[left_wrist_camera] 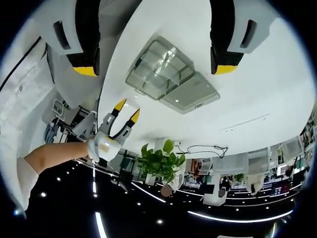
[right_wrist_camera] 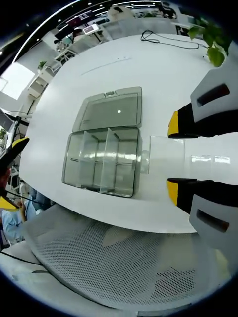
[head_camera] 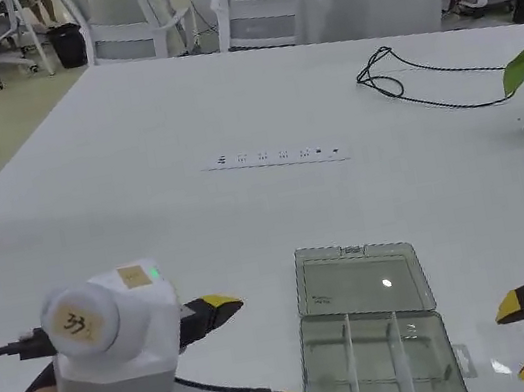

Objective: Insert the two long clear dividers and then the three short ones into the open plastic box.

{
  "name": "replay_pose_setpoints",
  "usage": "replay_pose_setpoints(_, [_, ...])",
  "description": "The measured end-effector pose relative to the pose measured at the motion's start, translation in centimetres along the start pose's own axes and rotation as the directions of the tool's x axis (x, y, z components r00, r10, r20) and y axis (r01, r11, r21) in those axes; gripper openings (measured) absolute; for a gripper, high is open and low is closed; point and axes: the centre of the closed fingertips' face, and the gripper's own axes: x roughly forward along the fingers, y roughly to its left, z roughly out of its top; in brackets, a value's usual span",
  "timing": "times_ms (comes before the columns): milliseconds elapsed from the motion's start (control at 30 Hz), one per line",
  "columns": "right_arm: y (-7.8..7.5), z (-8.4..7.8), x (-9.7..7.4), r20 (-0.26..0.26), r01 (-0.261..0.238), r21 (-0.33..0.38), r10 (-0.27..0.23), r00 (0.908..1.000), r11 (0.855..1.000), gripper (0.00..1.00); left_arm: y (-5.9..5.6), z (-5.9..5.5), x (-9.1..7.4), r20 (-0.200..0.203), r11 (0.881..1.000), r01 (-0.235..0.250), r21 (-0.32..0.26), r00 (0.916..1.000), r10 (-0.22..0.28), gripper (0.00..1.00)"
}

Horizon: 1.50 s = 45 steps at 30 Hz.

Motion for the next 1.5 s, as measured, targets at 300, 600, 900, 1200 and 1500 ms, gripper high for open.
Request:
replay_pose_setpoints(300, [-0.6,4.0,-2.3,0.042,0.069,-0.043,-0.068,0.9968,0.997,0.33,-1.6,2.3,1.9,0.058,0.989,0.076,-0.125,0.9959,-0.07,0.89])
replay_pose_setpoints(600, [-0.6,7.2,-3.6,0.082,0.104,-0.062,-0.099,0.9917,0.993,0.33,-3.5,3.6,3.5,0.095,0.947,0.158,-0.281,0.986,-0.137,0.69])
replay_pose_setpoints(900, [-0.3,9.8,-4.7,0.113,0.123,-0.069,-0.115,0.987,0.99,0.33,-5.1,3.9,5.0,0.106,0.884,0.226,-0.41,0.974,-0.2,0.48])
replay_pose_setpoints(1200, [0.2,11.7,-5.5,0.14,0.131,-0.069,-0.12,0.9829,0.989,0.33,-6.1,3.7,6.3,0.108,0.847,0.254,-0.468,0.967,-0.231,0.38])
replay_pose_setpoints(1500, [0.5,12.4,-5.7,0.148,0.134,-0.067,-0.123,0.9814,0.989,0.33,-6.8,3.7,6.9,0.109,0.823,0.279,-0.494,0.9595,-0.26,0.2])
